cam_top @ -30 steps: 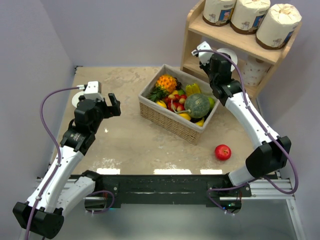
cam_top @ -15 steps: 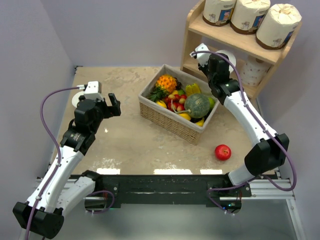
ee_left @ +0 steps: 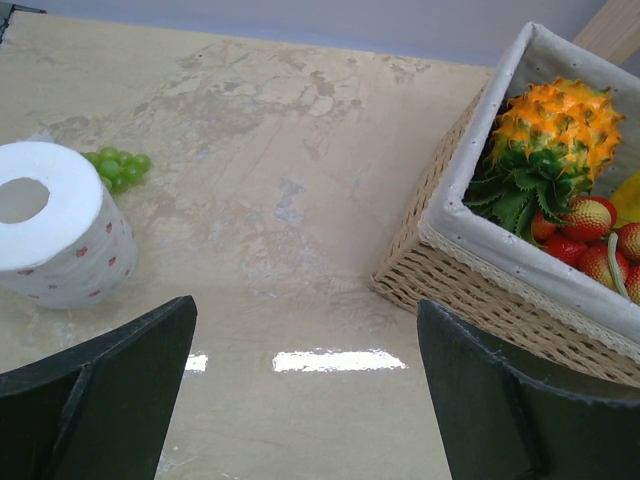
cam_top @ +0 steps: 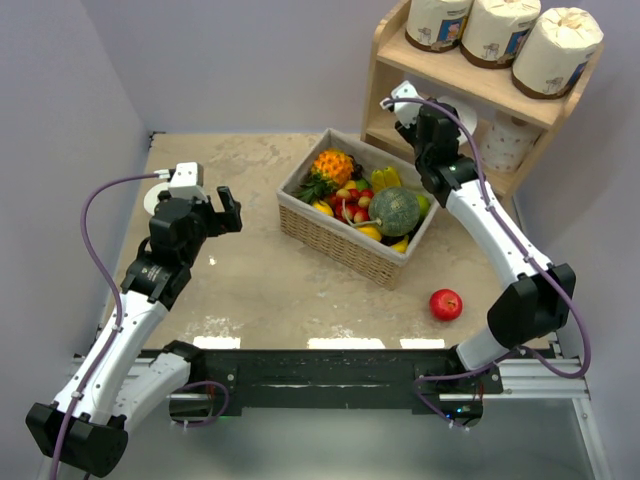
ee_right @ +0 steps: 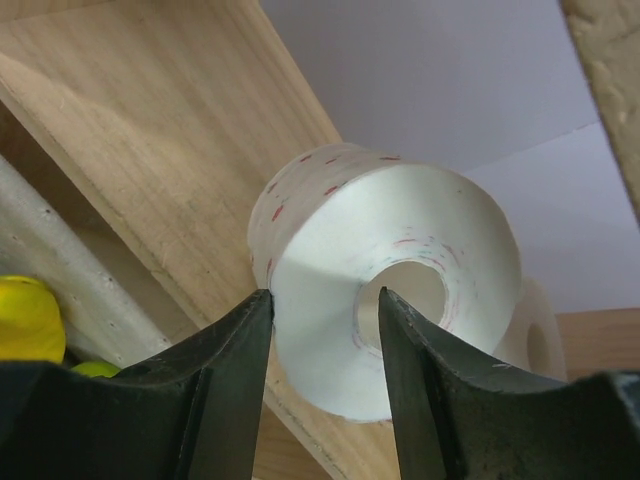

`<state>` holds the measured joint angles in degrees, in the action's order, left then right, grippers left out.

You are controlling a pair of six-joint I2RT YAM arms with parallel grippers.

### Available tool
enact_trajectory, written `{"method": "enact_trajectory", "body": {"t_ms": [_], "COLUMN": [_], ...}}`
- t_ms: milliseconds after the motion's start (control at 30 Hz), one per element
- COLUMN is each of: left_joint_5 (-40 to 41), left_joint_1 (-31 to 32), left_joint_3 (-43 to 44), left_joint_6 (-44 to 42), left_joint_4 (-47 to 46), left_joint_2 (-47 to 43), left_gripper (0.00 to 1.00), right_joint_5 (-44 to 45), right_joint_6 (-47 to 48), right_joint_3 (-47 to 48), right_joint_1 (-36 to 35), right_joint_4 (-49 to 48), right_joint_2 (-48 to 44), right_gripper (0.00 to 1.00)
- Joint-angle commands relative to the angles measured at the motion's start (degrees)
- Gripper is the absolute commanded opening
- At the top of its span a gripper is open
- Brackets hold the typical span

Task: Place and organize the paper towels onto the shelf

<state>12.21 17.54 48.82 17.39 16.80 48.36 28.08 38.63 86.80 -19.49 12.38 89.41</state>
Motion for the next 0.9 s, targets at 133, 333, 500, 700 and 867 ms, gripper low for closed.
{"method": "enact_trajectory", "body": {"t_ms": [133, 333, 500, 700, 867], "left_joint_5": [0.54, 0.80, 1.06, 1.94, 2.29], "left_joint_1": [-0.05, -0.05, -0.05, -0.05, -0.05], "left_joint_3": [-0.48, -0.39, -0.48, -0.57, -0.65], "left_joint_6": [0.54, 0.54, 0.46, 0.63, 0.72], "left_joint_4": [-2.47, -2.47, -2.38, -2.47, -2.38], "left_joint_2": [-0.37, -0.37, -0.28, -0.11, 0.95], "left_gripper": [0.97, 0.97, 0.97, 0.97, 0.96], "right_joint_5": [3.65, 4.62, 4.27, 4.36, 2.24], "right_joint_6": [2.15, 1.36, 0.39, -6.80, -7.45], "right_joint_3": [5.21, 8.20, 10.05, 15.23, 10.16], "right_joint_1": [0.15, 0.15, -0.03, -3.45, -4.42], "right_joint_4": [-2.19, 0.18, 1.76, 9.15, 2.17], "right_joint_2": [-0.90, -0.64, -0.99, -1.60, -2.57], "right_gripper": [0.51, 0.52, 0.52, 0.53, 0.53]}}
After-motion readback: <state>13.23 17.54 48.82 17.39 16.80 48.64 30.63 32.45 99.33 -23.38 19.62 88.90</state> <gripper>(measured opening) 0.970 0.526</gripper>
